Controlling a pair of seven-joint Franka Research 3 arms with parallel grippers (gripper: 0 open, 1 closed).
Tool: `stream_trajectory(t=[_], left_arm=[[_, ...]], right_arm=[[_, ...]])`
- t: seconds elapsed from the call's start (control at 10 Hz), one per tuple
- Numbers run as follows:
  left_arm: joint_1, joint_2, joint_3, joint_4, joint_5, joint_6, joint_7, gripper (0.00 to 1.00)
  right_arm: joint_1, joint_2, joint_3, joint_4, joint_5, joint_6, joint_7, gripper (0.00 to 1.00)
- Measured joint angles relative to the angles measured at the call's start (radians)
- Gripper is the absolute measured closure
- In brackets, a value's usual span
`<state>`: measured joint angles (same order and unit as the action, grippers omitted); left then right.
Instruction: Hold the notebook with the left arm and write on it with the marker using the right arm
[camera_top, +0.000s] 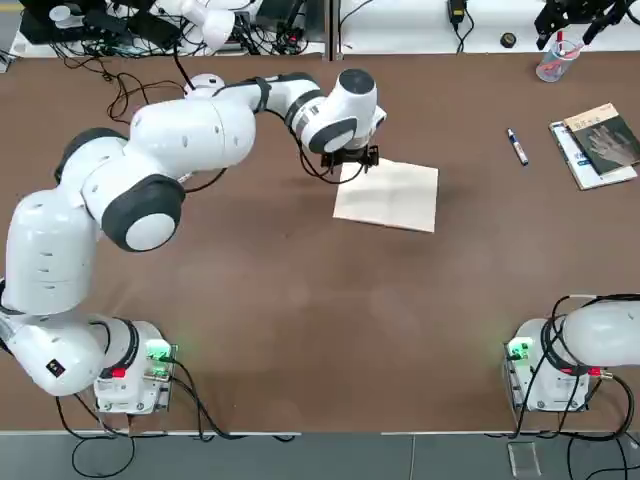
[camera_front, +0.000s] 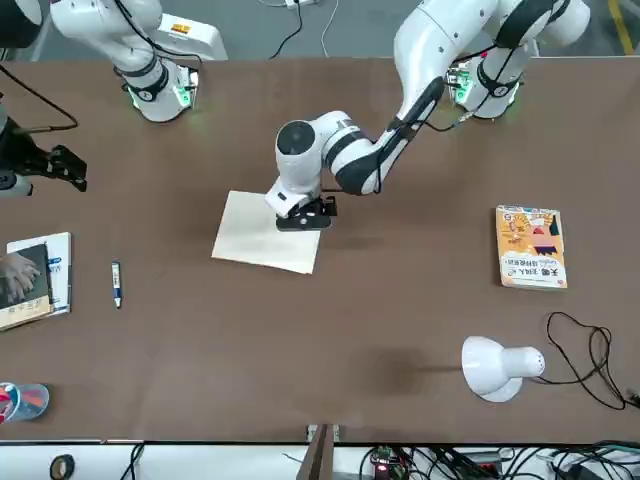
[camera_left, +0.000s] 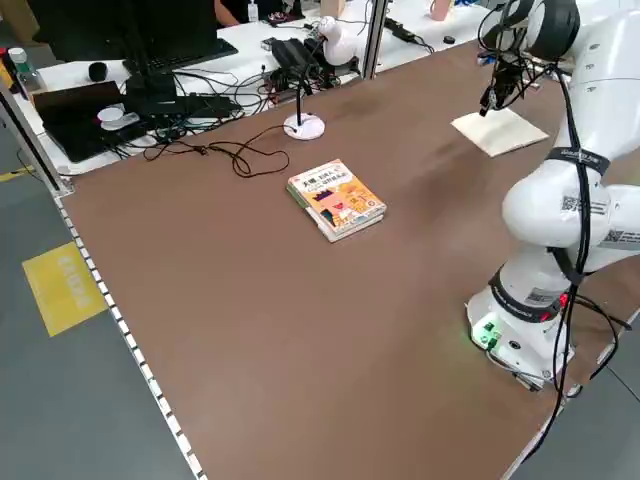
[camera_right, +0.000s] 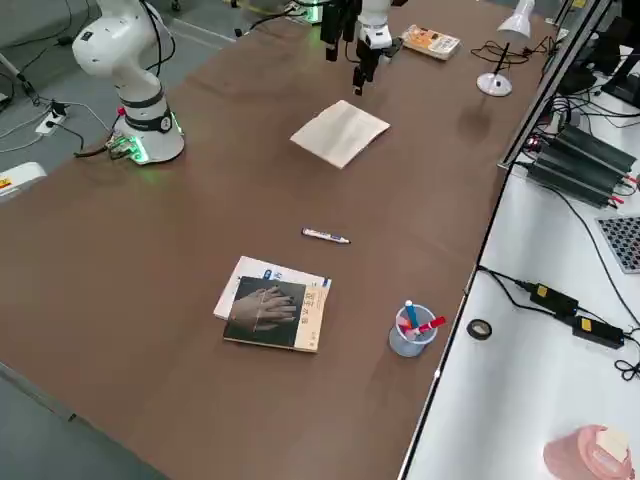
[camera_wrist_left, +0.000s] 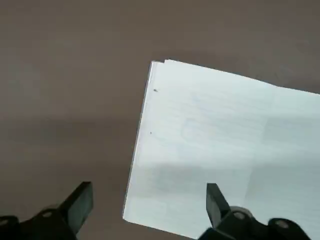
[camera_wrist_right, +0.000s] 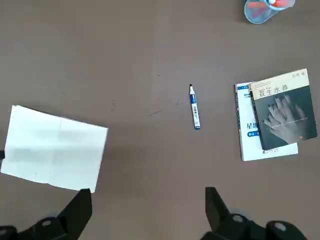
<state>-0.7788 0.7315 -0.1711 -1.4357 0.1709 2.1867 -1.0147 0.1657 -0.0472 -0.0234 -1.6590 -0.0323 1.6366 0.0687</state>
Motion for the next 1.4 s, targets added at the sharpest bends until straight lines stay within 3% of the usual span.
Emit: stream_trajectory(t=[1.4], left_arm=[[-0.023,0.106,0.028,0.017,0.045,0.094,-0.001,0.00]], right_arm=[[0.000,0.000,0.003,0.000,0.001,0.001,0.000,0.00]])
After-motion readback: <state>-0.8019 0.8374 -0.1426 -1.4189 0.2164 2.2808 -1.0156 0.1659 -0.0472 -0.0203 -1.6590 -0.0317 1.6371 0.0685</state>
